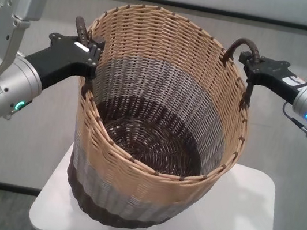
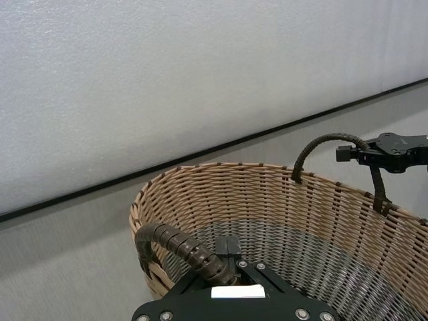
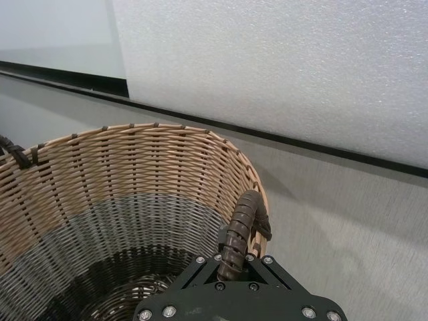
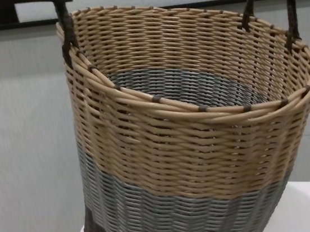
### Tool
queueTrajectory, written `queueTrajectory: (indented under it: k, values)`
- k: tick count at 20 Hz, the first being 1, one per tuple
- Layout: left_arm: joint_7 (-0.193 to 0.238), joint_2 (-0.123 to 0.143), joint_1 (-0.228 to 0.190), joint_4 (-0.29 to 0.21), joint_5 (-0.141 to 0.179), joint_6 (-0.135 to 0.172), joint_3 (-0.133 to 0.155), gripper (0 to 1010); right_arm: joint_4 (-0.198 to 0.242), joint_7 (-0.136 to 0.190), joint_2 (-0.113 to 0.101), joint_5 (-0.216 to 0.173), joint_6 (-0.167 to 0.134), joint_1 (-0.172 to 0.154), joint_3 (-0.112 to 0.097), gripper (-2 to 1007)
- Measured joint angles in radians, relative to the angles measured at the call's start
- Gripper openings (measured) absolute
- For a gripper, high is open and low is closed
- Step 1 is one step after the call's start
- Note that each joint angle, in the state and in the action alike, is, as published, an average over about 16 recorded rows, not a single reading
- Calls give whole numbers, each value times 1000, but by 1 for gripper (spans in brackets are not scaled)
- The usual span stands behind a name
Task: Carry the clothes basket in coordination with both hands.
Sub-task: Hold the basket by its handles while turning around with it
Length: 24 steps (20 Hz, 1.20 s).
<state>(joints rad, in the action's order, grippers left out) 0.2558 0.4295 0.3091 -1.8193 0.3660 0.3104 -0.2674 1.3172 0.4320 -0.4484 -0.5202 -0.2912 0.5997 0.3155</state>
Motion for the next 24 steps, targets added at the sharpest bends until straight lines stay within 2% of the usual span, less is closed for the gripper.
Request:
queueTrajectory:
  k: [24]
  values:
    - [-1,0,1,1,3,4,-1,1,1,-2,0,5,-2,0,0,19]
